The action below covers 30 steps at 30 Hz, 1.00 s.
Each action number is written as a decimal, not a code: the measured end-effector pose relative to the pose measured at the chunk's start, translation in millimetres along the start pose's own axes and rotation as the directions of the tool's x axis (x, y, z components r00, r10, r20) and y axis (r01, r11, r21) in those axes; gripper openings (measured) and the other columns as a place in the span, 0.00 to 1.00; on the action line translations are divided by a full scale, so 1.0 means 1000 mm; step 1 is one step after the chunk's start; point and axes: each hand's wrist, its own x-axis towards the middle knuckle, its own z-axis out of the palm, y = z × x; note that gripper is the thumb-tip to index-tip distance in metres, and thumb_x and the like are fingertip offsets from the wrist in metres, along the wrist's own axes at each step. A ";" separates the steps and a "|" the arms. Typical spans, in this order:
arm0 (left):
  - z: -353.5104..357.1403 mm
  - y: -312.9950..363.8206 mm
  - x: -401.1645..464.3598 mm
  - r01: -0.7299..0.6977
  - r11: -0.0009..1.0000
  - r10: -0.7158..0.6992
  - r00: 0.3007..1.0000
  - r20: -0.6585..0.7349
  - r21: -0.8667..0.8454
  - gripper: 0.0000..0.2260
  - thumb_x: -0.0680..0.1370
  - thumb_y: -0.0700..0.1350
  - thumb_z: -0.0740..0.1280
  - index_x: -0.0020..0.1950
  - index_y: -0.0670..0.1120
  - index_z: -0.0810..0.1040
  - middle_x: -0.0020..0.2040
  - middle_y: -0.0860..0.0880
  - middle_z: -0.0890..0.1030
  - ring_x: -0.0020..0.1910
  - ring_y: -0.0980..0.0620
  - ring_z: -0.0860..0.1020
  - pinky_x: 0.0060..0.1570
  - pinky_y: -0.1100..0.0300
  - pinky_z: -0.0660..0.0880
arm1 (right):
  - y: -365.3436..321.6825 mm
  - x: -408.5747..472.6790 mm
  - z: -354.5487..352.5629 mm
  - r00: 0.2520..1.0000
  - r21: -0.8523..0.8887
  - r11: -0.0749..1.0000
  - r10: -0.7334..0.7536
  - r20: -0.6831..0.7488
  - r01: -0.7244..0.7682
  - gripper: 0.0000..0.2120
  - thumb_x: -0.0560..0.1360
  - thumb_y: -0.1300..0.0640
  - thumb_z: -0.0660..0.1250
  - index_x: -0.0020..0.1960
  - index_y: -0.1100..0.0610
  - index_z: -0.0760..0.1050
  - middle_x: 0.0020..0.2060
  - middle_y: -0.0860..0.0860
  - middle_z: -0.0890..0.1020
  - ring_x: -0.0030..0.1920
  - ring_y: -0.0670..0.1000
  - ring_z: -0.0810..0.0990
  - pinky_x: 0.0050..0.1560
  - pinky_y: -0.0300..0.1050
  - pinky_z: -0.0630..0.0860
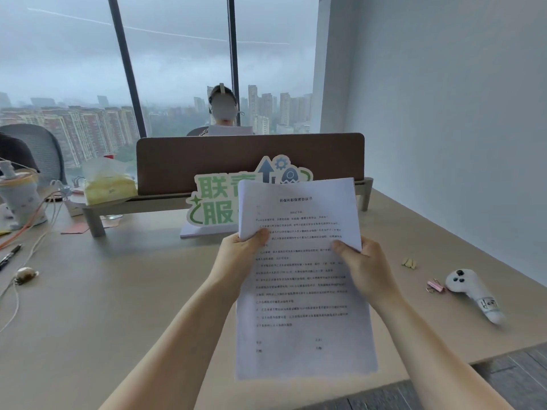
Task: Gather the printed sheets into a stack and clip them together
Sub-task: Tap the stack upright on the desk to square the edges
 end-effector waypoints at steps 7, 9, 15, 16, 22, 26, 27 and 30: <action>0.039 -0.041 0.005 0.184 0.983 -0.184 0.983 0.015 0.025 0.07 0.77 0.44 0.70 0.49 0.41 0.84 0.42 0.45 0.87 0.37 0.46 0.86 0.32 0.57 0.81 | 0.035 -0.004 -0.035 0.991 0.055 0.990 0.133 -0.002 -0.133 0.11 0.80 0.58 0.63 0.48 0.50 0.84 0.46 0.46 0.87 0.49 0.49 0.86 0.53 0.49 0.78; 0.046 -0.054 0.008 0.228 0.973 -0.228 0.974 0.006 0.047 0.08 0.77 0.45 0.71 0.50 0.41 0.83 0.44 0.44 0.87 0.40 0.44 0.86 0.36 0.54 0.81 | 0.051 -0.001 -0.042 0.986 0.036 0.985 0.169 0.003 -0.169 0.10 0.80 0.57 0.64 0.50 0.51 0.84 0.47 0.46 0.87 0.51 0.50 0.85 0.55 0.51 0.78; 0.061 -0.082 0.016 0.302 0.948 -0.304 0.953 0.002 0.103 0.09 0.77 0.46 0.70 0.50 0.41 0.83 0.44 0.43 0.87 0.43 0.42 0.85 0.42 0.52 0.82 | 0.080 0.003 -0.052 0.969 0.022 0.968 0.248 0.007 -0.248 0.09 0.80 0.59 0.64 0.49 0.51 0.83 0.47 0.46 0.87 0.50 0.49 0.85 0.50 0.43 0.80; 0.062 -0.087 0.018 0.313 0.944 -0.315 0.949 0.004 0.108 0.09 0.77 0.46 0.70 0.50 0.41 0.83 0.45 0.43 0.87 0.43 0.42 0.85 0.43 0.51 0.82 | 0.085 0.003 -0.054 0.966 0.014 0.966 0.259 0.008 -0.259 0.09 0.80 0.58 0.64 0.50 0.51 0.83 0.48 0.48 0.87 0.51 0.51 0.85 0.55 0.50 0.80; 0.066 -0.112 0.028 0.385 0.913 -0.391 0.920 0.021 0.138 0.11 0.75 0.45 0.72 0.52 0.39 0.83 0.45 0.42 0.87 0.43 0.40 0.85 0.48 0.45 0.82 | 0.112 0.003 -0.060 0.949 0.020 0.950 0.312 0.036 -0.313 0.08 0.77 0.55 0.65 0.51 0.51 0.83 0.49 0.48 0.87 0.52 0.53 0.85 0.59 0.60 0.78; 0.063 -0.121 0.038 0.394 0.907 -0.399 0.917 0.005 0.152 0.11 0.76 0.48 0.71 0.51 0.40 0.82 0.44 0.42 0.87 0.43 0.40 0.85 0.50 0.44 0.81 | 0.120 0.002 -0.060 0.937 0.034 0.937 0.346 0.050 -0.348 0.12 0.71 0.50 0.65 0.51 0.51 0.84 0.48 0.49 0.87 0.51 0.54 0.86 0.58 0.61 0.79; 0.063 -0.122 0.040 0.387 0.909 -0.392 0.920 0.001 0.151 0.12 0.77 0.49 0.70 0.51 0.41 0.82 0.44 0.42 0.87 0.43 0.41 0.85 0.49 0.45 0.81 | 0.121 0.002 -0.060 0.934 0.027 0.934 0.354 0.046 -0.355 0.12 0.72 0.50 0.66 0.51 0.51 0.84 0.48 0.49 0.87 0.51 0.54 0.86 0.57 0.60 0.79; 0.062 -0.126 0.047 0.366 0.915 -0.370 0.929 -0.010 0.170 0.14 0.78 0.53 0.68 0.51 0.42 0.82 0.45 0.44 0.87 0.43 0.43 0.86 0.44 0.50 0.82 | 0.123 0.003 -0.059 0.929 0.034 0.928 0.369 0.041 -0.370 0.09 0.79 0.58 0.64 0.52 0.53 0.83 0.48 0.49 0.87 0.50 0.54 0.86 0.55 0.57 0.81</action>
